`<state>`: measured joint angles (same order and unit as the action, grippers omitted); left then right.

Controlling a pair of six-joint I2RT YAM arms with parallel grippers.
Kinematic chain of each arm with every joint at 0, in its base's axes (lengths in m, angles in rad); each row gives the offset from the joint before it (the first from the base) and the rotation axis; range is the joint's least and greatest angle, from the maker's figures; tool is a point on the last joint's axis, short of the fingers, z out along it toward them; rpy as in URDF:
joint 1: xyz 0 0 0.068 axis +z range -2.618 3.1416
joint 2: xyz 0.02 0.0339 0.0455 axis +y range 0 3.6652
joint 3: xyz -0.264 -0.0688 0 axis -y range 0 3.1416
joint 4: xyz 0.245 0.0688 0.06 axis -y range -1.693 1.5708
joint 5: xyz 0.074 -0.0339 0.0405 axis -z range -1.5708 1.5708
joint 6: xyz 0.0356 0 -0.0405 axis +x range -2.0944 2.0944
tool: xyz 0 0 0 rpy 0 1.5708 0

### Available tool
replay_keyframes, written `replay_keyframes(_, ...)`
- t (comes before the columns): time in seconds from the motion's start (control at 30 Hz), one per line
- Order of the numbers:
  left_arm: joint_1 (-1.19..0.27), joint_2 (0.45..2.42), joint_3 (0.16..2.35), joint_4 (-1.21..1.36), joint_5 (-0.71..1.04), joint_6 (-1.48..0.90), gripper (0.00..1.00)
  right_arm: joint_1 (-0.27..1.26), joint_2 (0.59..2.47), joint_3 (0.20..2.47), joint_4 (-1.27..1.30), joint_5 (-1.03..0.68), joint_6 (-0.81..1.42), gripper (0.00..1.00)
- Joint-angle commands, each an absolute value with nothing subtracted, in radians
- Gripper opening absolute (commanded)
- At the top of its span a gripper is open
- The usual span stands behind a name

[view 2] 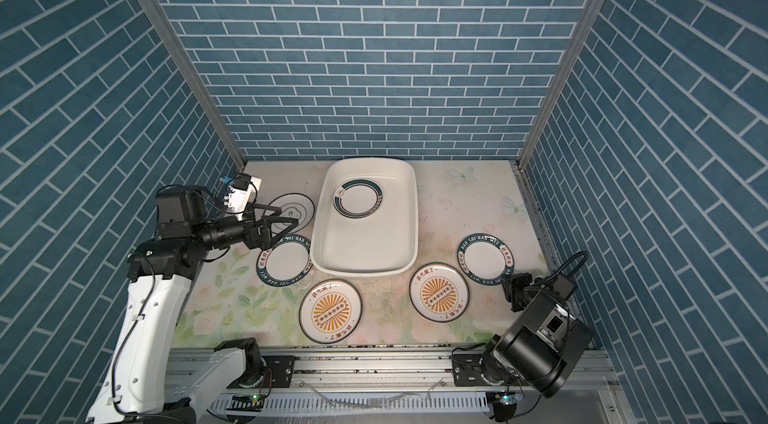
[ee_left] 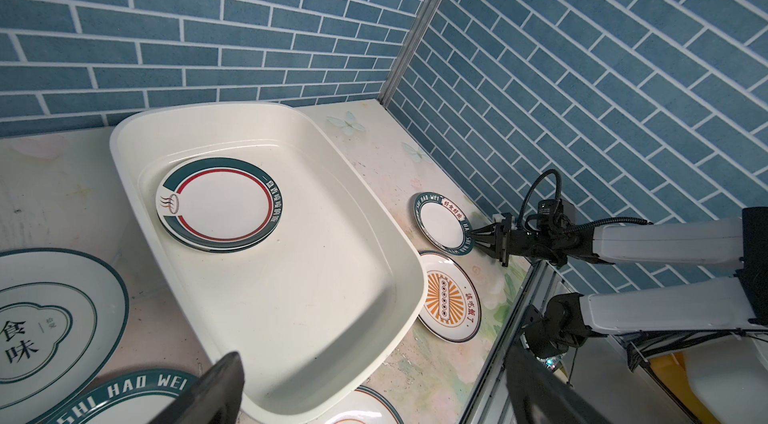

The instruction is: Place the plates into the plastic bin on the countertop

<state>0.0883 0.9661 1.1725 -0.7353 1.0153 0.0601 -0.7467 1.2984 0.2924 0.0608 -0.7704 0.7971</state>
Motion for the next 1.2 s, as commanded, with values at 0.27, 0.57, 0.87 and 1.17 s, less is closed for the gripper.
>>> replay_keyframes(0.27,0.087,0.969,1.184,-0.727,1.032,0.061,0.99,-0.749,1.427,0.308,0.153,-0.811,0.828,0.19)
replay_keyframes(0.57,0.087,0.965,1.181,-0.728,1.033,0.059,1.0,-0.749,1.475,0.306,0.192,-0.825,0.827,0.1)
replay_keyframes(0.87,0.087,0.962,1.182,-0.73,1.032,0.06,1.0,-0.751,1.496,0.301,0.232,-0.841,0.827,0.03)
replay_keyframes(1.17,0.089,0.962,1.185,-0.729,1.032,0.06,1.0,-0.75,1.484,0.301,0.266,-0.873,0.828,0.0)
